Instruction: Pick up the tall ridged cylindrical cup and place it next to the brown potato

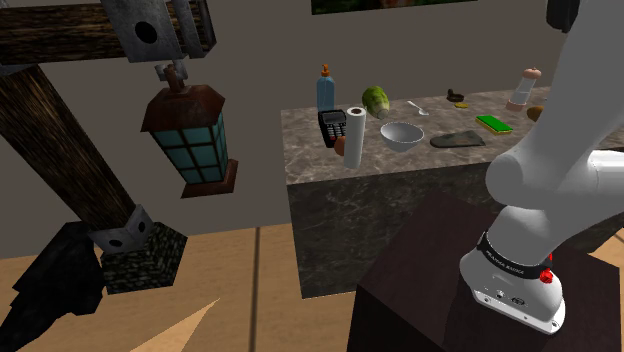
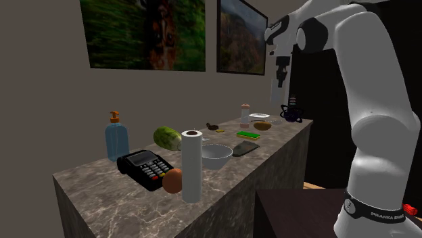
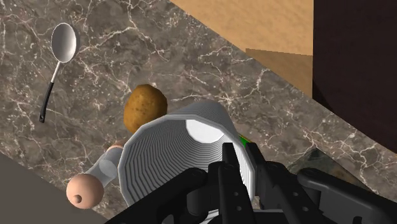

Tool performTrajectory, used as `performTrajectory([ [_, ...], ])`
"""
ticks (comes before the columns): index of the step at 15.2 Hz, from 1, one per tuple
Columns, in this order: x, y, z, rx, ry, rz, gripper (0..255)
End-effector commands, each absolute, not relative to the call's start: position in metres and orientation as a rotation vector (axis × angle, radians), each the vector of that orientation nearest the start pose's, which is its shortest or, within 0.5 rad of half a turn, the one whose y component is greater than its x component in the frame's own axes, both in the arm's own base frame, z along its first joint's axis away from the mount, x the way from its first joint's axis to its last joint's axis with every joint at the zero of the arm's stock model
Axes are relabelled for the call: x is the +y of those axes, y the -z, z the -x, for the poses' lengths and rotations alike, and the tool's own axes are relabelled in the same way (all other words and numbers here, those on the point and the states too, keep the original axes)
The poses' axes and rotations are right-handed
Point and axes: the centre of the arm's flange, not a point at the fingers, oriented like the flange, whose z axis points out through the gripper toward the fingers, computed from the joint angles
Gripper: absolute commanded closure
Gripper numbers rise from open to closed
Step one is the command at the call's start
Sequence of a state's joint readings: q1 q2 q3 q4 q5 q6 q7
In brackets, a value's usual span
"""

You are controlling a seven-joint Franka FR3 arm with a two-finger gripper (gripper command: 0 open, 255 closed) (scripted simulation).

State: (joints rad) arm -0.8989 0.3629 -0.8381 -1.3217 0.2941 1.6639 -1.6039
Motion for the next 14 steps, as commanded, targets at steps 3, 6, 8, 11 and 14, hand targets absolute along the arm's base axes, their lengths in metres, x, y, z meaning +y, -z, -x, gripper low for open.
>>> performTrajectory([
  [3, -0.649, -0.569, -0.014, 0.161, 0.032, 3.233, 255],
  [6, -0.649, -0.553, -0.014, 0.161, 0.032, 3.233, 255],
  [8, -0.649, -0.543, -0.014, 0.161, 0.032, 3.233, 255],
  [11, -0.649, -0.527, -0.014, 0.161, 0.032, 3.233, 255],
  [14, -0.649, -0.511, -0.014, 0.161, 0.032, 3.233, 255],
])
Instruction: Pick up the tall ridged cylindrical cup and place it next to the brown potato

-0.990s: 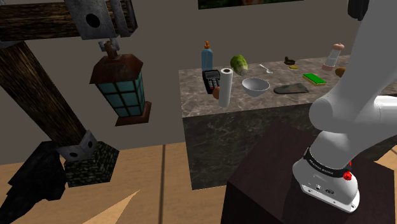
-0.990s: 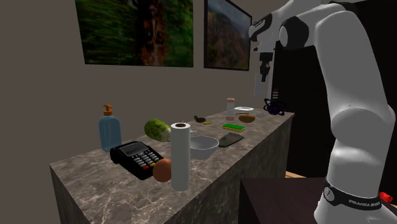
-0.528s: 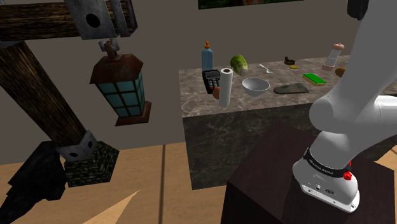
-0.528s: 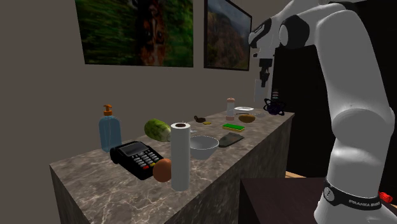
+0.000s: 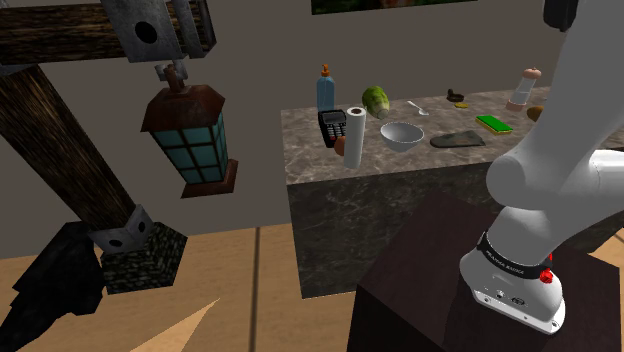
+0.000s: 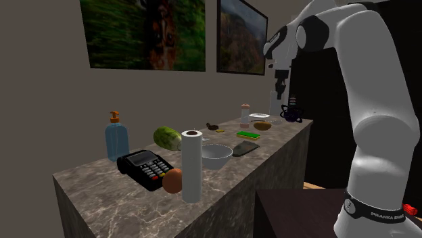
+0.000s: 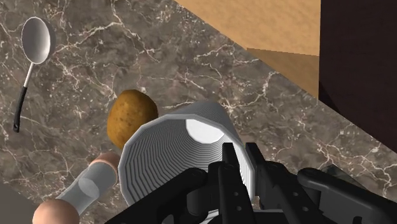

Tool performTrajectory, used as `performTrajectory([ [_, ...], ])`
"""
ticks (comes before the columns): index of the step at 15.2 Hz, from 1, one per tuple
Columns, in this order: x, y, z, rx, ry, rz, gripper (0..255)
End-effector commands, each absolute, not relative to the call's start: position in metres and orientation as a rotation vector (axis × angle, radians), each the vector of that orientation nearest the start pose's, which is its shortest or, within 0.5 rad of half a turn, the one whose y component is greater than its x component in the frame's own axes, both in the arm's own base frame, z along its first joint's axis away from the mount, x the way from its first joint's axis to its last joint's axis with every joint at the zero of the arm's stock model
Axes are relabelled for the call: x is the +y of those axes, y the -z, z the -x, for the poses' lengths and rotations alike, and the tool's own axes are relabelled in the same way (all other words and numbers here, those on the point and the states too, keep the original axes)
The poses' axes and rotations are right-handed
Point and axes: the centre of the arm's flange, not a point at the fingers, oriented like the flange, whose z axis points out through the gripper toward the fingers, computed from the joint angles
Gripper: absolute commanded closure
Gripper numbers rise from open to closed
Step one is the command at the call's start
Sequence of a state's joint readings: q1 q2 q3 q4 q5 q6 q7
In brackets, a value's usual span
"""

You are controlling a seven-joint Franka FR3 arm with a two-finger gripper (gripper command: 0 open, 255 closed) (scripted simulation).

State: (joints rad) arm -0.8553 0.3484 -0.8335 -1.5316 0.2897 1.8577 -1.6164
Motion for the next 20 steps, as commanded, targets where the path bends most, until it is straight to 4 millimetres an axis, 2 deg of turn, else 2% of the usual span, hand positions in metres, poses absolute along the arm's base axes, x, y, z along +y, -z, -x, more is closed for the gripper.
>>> performTrajectory([
  [1, -0.649, -0.506, -0.014, 0.161, 0.032, 3.233, 255],
  [20, -0.649, -0.406, -0.014, 0.161, 0.032, 3.233, 255],
])
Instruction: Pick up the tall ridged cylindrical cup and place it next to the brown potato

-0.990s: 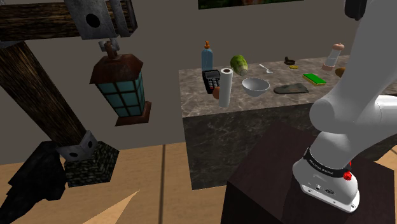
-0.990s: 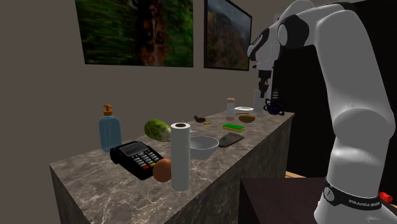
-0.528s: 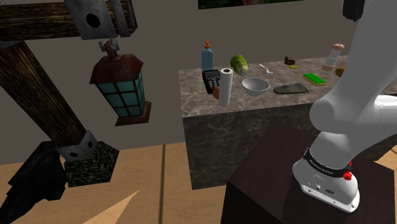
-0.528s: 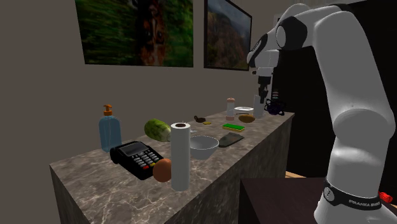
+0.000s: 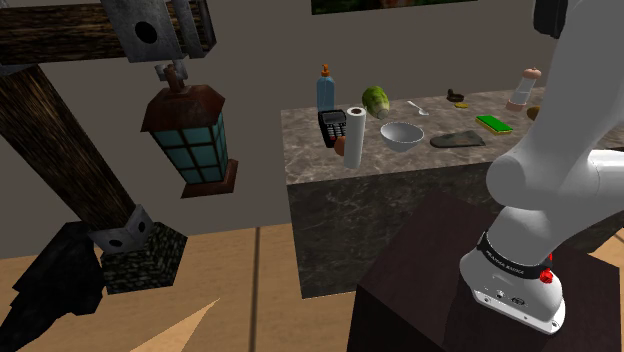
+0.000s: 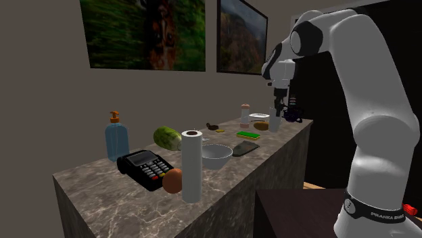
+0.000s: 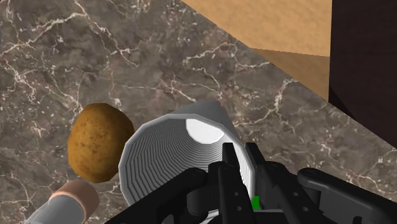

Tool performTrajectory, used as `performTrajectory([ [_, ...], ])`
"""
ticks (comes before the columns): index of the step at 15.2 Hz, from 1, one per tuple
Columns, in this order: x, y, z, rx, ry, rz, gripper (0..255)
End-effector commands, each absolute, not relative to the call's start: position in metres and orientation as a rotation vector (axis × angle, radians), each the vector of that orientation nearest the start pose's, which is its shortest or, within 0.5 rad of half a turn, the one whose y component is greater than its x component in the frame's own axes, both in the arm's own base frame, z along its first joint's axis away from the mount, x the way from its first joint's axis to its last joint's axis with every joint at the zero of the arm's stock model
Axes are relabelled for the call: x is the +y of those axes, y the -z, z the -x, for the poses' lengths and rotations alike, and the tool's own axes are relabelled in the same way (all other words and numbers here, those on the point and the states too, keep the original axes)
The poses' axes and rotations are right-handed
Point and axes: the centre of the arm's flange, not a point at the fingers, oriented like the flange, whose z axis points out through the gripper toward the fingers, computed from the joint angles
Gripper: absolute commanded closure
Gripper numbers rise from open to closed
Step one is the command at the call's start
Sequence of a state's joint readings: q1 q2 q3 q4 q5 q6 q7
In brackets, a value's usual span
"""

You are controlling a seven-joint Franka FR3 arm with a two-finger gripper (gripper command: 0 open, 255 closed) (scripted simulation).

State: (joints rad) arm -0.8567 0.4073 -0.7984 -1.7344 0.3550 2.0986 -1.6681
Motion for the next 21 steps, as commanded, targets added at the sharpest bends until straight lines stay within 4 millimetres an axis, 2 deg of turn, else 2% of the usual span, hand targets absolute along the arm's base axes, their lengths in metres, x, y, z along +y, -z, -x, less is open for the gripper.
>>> performTrajectory([
  [1, -0.649, -0.400, -0.014, 0.161, 0.032, 3.233, 255],
  [4, -0.649, -0.386, -0.014, 0.161, 0.032, 3.233, 255],
  [12, -0.649, -0.386, -0.014, 0.161, 0.032, 3.233, 255],
  [13, -0.649, -0.386, -0.014, 0.161, 0.032, 3.233, 0],
  [18, -0.649, -0.386, -0.014, 0.161, 0.032, 3.233, 0],
  [21, -0.645, -0.425, -0.013, 0.161, 0.032, 3.233, 0],
])
